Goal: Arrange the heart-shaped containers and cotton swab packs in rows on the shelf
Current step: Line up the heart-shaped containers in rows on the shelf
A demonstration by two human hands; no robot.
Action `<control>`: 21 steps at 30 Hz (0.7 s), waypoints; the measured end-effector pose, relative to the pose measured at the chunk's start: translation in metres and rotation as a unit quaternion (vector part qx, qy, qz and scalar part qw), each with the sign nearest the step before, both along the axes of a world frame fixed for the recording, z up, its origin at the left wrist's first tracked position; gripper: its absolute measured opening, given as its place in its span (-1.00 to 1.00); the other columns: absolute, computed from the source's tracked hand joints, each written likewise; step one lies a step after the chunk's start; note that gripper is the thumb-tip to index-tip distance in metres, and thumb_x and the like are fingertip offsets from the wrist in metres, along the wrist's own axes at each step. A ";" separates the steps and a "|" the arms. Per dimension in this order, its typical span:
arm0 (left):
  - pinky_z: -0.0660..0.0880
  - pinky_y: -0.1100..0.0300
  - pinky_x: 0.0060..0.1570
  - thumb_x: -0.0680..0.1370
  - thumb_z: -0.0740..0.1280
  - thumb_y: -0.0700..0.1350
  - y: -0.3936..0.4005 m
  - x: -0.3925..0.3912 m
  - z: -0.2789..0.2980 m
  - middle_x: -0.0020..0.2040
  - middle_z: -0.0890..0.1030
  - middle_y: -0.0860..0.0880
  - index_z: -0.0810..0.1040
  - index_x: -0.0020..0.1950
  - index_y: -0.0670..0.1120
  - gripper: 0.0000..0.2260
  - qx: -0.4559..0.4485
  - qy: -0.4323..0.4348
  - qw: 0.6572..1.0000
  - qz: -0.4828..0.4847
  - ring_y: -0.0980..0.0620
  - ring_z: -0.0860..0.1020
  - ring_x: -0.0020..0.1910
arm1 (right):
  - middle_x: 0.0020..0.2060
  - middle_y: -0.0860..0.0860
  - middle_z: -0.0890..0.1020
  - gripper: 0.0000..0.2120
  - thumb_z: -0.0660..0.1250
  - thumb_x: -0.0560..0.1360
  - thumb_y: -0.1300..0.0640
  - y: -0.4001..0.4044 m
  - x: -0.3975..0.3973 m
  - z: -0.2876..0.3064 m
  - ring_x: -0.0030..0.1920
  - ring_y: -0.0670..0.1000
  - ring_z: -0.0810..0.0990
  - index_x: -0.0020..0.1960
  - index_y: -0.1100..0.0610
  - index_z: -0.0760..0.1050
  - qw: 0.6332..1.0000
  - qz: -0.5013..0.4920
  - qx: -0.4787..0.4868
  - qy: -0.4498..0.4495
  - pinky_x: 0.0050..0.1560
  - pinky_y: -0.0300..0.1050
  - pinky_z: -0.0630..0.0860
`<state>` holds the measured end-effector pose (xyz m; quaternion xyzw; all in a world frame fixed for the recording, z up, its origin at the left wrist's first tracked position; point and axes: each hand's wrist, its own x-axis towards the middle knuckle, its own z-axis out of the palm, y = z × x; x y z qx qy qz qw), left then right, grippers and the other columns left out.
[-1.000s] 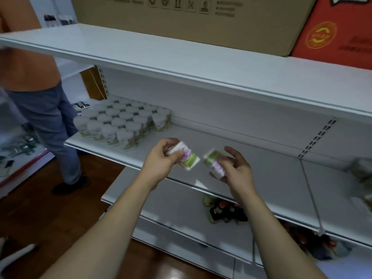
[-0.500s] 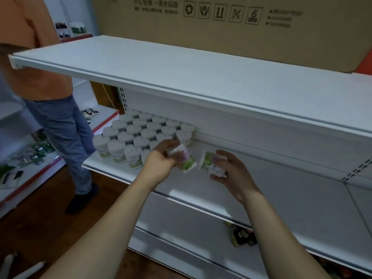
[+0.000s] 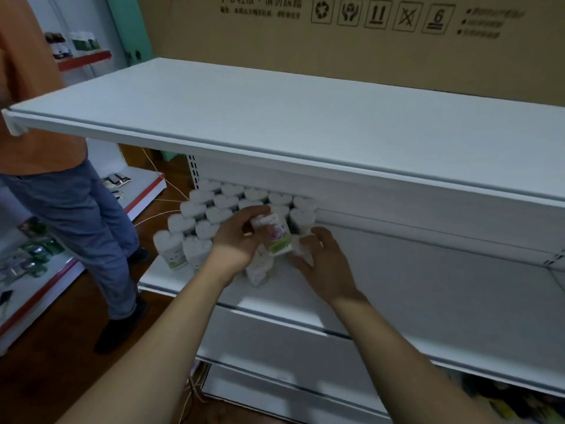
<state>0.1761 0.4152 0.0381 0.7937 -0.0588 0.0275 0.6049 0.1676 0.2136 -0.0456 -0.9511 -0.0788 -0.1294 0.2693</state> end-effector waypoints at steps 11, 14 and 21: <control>0.47 0.42 -0.04 0.55 0.44 -0.19 0.031 0.029 -0.002 0.26 0.56 0.04 0.57 0.21 0.09 -0.71 -0.035 0.024 0.997 -0.072 0.06 0.53 0.21 | 0.09 0.25 0.56 -0.60 0.28 0.53 -0.11 0.027 0.009 -0.007 -0.04 0.29 0.57 0.21 0.13 0.61 0.976 -0.140 -0.139 -0.088 -0.42 0.04 0.57; 0.47 0.41 -0.02 0.54 0.44 -0.18 0.034 0.033 -0.002 0.27 0.57 0.03 0.58 0.23 0.09 -0.70 -0.035 0.030 0.995 -0.087 0.06 0.53 0.21 | 0.11 0.26 0.52 -0.60 0.47 0.46 0.05 0.032 0.013 -0.012 -0.03 0.30 0.54 0.25 0.14 0.58 0.971 -0.155 -0.149 -0.102 -0.41 0.06 0.57; 0.52 0.10 0.20 0.56 0.43 -0.14 0.030 0.041 -0.001 0.23 0.58 0.09 0.56 0.20 0.16 -0.72 -0.026 0.017 0.992 -0.119 0.06 0.54 0.21 | 0.21 0.27 0.49 -0.52 0.28 0.51 0.07 0.036 0.009 -0.009 0.04 0.31 0.53 0.41 0.17 0.46 0.971 -0.179 -0.119 -0.105 -0.28 0.10 0.60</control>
